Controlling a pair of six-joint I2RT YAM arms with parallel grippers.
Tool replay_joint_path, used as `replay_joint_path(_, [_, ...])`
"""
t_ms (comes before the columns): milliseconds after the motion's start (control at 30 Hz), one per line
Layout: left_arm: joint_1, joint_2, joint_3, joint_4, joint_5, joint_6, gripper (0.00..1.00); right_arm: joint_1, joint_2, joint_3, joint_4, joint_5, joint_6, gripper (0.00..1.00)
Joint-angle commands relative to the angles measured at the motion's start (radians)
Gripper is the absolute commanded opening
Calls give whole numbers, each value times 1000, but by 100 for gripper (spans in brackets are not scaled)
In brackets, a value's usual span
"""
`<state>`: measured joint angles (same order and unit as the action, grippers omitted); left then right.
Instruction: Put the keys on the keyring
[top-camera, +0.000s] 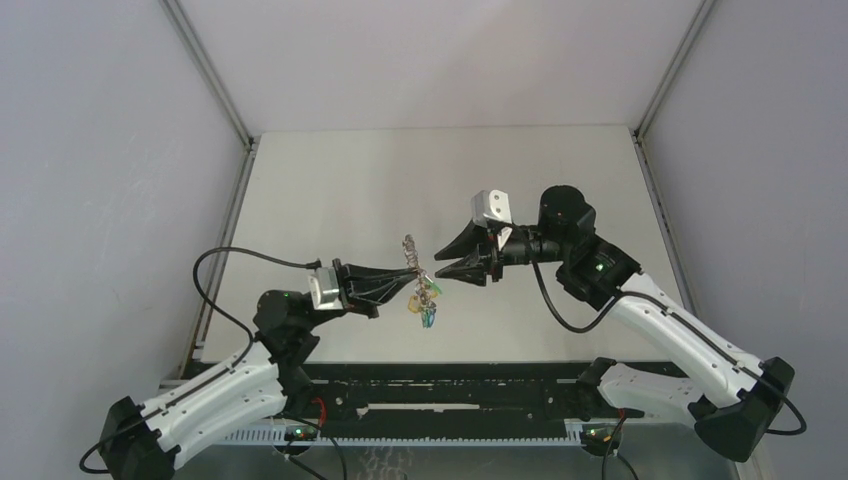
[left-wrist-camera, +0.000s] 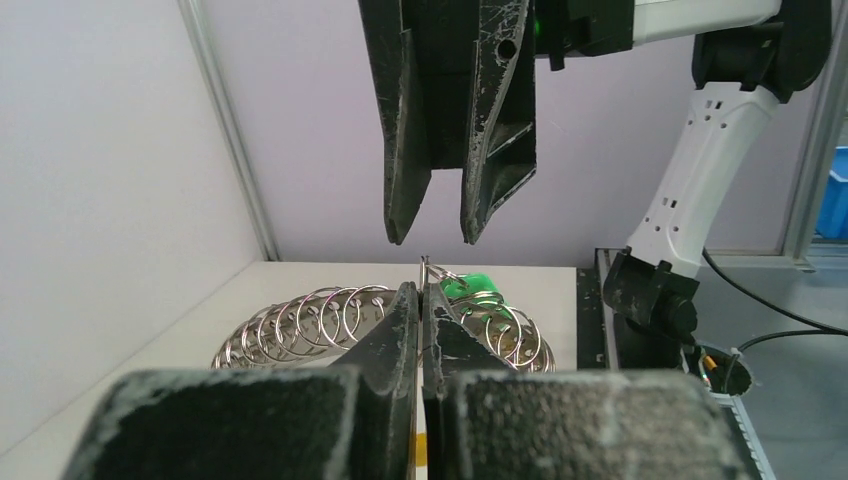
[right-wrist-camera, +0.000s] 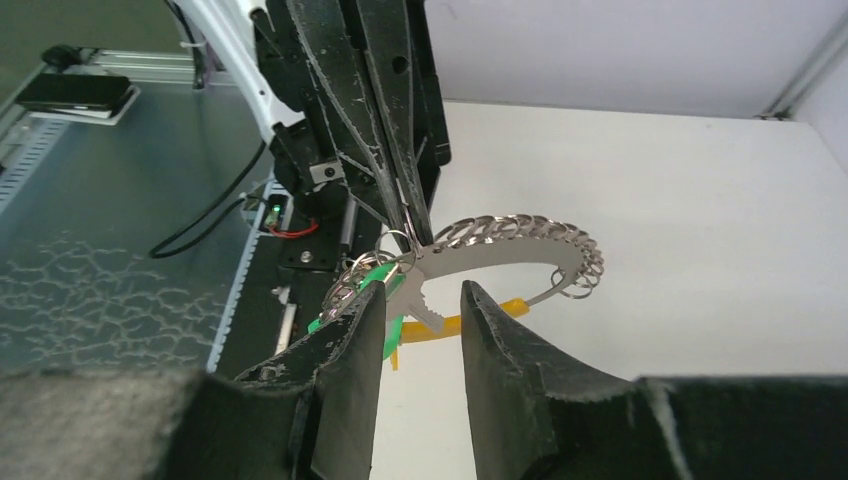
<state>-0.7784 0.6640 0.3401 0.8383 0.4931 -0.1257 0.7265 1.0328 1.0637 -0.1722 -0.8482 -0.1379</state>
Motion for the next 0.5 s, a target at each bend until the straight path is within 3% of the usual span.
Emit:
replay_joint_path(0, [5,12,27,101,39,-34,0,-7,17,47,63,-90,63,33])
replay_joint_path(467, [5,34,39,150,64,-46,0,-6,85,63,68,-171,101,29])
